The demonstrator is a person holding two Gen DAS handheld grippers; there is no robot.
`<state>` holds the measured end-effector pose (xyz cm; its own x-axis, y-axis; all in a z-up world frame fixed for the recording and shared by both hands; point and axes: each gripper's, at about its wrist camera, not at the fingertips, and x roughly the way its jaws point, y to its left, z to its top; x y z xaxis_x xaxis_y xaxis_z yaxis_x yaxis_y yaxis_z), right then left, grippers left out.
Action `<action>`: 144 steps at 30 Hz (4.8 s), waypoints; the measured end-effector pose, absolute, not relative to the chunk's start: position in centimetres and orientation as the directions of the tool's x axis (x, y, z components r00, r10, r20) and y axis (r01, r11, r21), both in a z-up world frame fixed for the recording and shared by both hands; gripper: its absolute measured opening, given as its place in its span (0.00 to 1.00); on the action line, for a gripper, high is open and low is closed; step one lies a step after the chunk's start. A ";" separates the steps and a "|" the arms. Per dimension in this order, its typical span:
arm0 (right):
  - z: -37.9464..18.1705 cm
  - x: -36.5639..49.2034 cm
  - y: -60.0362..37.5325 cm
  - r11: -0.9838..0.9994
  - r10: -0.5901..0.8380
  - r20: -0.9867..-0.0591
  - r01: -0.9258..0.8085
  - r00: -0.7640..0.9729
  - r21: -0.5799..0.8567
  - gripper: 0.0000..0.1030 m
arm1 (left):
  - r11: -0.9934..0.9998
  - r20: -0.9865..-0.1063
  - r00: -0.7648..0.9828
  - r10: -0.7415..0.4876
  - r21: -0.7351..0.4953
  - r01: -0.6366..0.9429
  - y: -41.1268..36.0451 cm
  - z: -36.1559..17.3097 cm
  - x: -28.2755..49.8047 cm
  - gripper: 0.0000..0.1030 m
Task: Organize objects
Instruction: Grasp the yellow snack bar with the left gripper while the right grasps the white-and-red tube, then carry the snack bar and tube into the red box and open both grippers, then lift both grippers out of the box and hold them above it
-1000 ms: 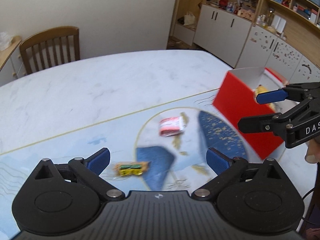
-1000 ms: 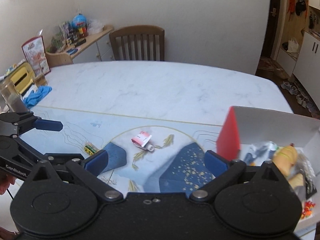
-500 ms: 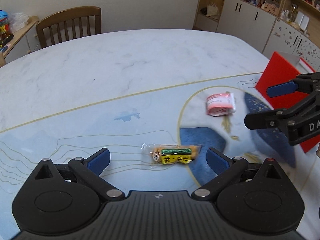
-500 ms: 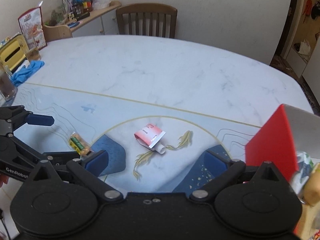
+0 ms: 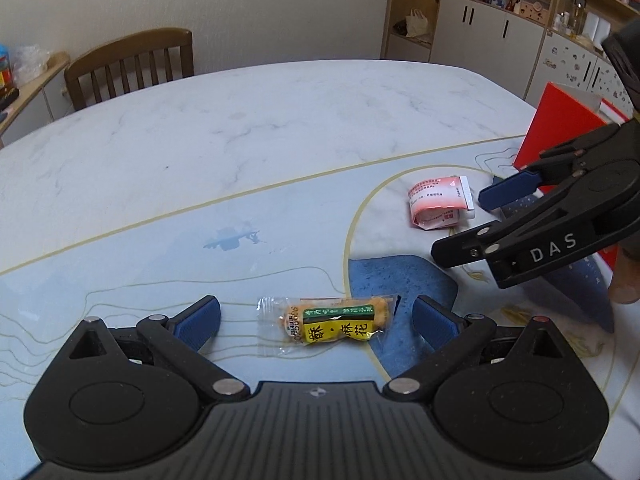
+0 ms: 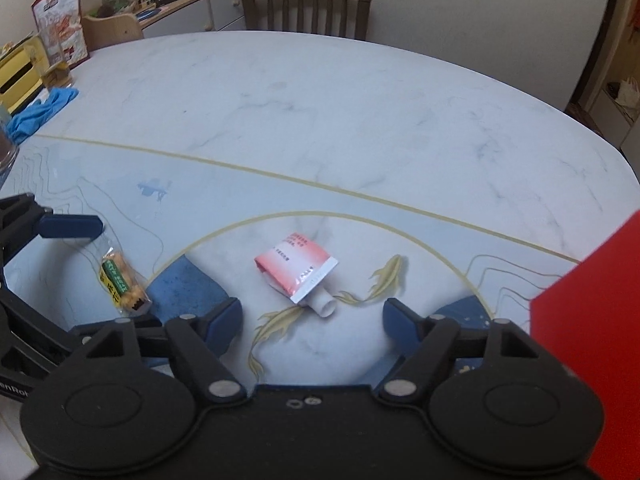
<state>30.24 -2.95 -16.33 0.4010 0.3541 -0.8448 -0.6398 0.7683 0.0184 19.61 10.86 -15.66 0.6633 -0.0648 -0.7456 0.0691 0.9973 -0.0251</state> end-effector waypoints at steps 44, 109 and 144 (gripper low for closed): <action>-10.7 22.4 -7.9 0.808 0.428 -0.767 -0.583 0.477 0.088 0.17 | 0.993 -0.719 0.688 -0.098 -0.020 0.120 7.7 -10.8 16.0 0.53; -10.4 30.8 -36.7 0.935 0.273 -0.768 -0.348 0.580 0.070 0.17 | 0.889 -0.880 0.433 -0.196 0.027 0.457 -23.2 -8.3 28.0 0.54; -9.2 28.5 -37.7 0.908 0.325 -0.742 -0.412 0.586 0.071 0.49 | 0.888 -0.853 0.442 -0.278 -0.052 0.457 -23.3 -7.1 26.4 0.67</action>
